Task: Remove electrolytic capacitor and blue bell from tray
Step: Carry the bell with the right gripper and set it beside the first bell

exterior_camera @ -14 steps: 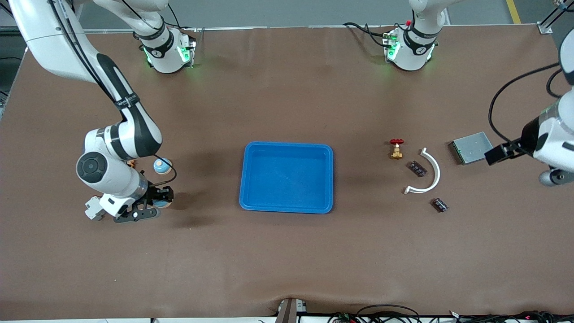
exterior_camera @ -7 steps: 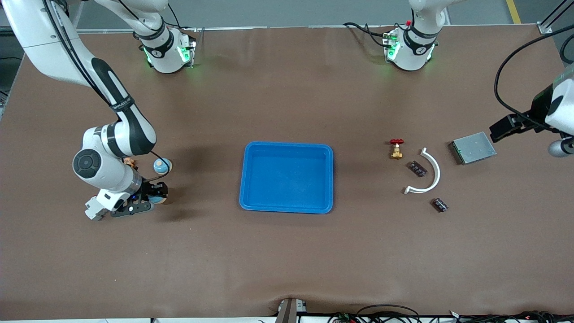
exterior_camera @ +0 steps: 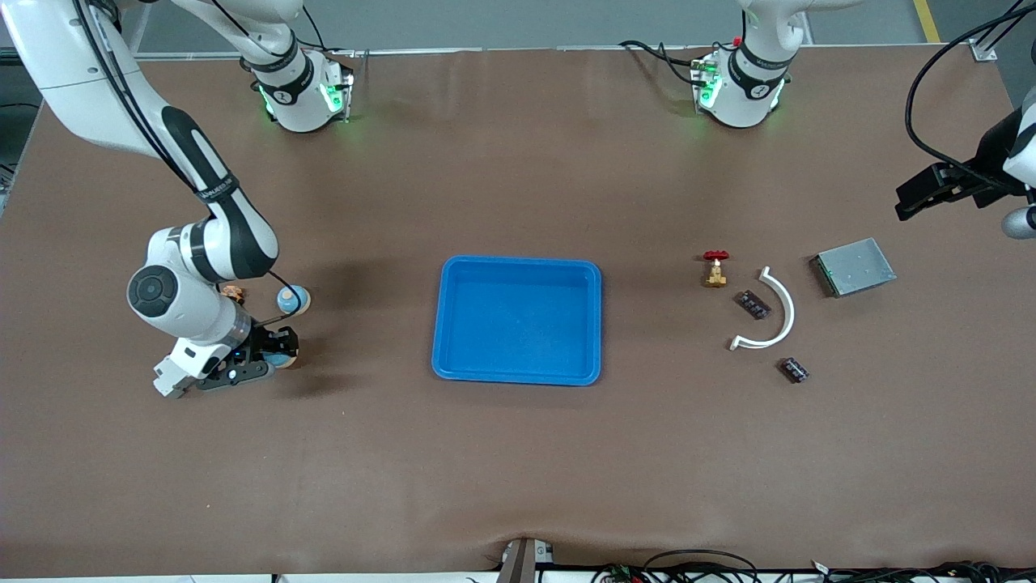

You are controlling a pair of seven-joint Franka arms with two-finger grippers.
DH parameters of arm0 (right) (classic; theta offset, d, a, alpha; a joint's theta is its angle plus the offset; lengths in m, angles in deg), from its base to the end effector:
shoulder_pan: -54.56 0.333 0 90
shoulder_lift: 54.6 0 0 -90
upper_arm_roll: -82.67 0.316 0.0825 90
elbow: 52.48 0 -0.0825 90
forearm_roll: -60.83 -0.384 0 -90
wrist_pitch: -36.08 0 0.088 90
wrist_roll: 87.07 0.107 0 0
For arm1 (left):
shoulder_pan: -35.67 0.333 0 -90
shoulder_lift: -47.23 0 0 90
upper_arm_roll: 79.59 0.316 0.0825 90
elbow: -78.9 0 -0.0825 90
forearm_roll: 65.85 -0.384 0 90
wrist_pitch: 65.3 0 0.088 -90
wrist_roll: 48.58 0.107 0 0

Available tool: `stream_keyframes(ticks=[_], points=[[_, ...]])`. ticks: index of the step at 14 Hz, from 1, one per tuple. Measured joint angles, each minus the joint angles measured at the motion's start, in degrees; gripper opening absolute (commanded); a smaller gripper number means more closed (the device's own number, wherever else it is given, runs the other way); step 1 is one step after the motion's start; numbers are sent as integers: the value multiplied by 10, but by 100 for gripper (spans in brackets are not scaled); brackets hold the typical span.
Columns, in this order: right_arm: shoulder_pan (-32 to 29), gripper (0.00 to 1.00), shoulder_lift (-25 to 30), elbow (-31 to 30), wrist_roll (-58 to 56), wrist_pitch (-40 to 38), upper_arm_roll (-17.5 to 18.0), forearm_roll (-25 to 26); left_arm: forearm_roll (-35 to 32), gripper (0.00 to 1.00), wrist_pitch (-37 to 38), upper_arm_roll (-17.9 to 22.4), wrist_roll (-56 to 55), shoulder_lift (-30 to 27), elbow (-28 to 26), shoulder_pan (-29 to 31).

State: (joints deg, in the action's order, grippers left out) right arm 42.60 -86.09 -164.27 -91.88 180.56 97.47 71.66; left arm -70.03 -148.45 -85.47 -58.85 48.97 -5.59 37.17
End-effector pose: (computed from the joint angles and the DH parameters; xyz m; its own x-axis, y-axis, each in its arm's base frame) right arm 0.6229 0.0269 0.2063 0.9689 0.2428 0.0485 0.2437 -0.9698 -0.0135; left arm 0.5510 -0.0327 0.6427 0.9930 0.1108 -0.0400 0.1074 -0.9911 -0.0780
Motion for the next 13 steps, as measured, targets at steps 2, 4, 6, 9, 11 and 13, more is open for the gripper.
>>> stream_keyframes(ticks=[2,4,6,9,11,13], points=[[-6,0,-5,-5,-7,14,-1,5,0,100,-4,0,3,-13,-20,-3],[-9,0,-13,-6,-12,24,-2,6,0,100,-18,0,3,-33,-48,-5],[-10,0,-19,-6,-13,29,-3,6,6,100,-26,0,3,-51,-67,-6],[-10,99,-22,-6,-13,32,-3,6,28,100,-34,0,3,-60,-76,-6],[-10,100,-22,-6,-13,33,-3,6,32,100,-39,0,3,-60,-77,-6],[-10,100,-22,-6,-14,33,-3,6,33,100,-41,-1,3,-60,-78,-7]])
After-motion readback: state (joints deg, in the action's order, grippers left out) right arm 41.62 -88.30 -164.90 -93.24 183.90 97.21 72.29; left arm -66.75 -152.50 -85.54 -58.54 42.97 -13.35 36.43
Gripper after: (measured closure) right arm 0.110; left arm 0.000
